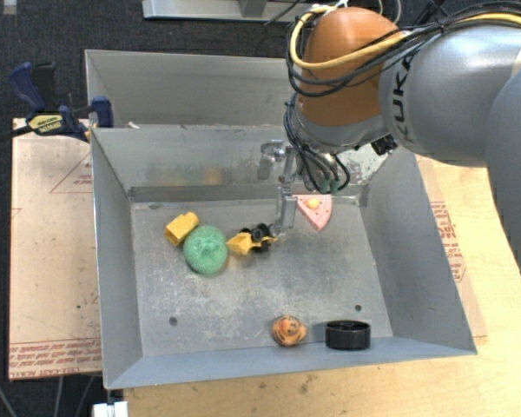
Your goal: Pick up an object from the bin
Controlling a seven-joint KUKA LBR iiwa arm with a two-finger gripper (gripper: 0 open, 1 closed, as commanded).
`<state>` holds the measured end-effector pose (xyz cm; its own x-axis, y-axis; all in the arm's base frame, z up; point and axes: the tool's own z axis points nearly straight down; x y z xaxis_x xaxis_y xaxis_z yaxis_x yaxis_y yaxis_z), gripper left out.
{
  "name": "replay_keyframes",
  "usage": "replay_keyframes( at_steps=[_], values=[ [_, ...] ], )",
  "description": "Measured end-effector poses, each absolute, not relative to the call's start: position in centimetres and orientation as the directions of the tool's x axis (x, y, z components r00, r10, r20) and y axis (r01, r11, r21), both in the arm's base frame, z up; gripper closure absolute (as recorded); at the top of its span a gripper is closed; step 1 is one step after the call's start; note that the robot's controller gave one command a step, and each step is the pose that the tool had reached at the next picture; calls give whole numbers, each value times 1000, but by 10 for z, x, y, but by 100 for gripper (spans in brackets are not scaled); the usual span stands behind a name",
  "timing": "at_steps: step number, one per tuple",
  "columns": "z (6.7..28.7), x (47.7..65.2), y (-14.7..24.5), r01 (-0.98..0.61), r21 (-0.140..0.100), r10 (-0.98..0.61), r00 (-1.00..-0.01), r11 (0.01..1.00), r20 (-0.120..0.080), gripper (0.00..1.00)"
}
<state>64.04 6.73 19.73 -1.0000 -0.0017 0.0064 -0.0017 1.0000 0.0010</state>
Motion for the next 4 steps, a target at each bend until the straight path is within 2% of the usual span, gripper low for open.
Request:
replay_keyframes(
  at_steps=[1, 2, 3, 4],
  values=[
    [203, 642, 67, -1, 1, -1, -1000, 1000, -2, 0],
    [163, 616, 57, -82, 1, -82, -997, 997, -6, 0],
    [121, 617, 72, -62, 0, -62, -998, 998, -3, 0],
    [77, 602, 76, -29, 2, -29, -1000, 1000, -1, 100]
  ],
)
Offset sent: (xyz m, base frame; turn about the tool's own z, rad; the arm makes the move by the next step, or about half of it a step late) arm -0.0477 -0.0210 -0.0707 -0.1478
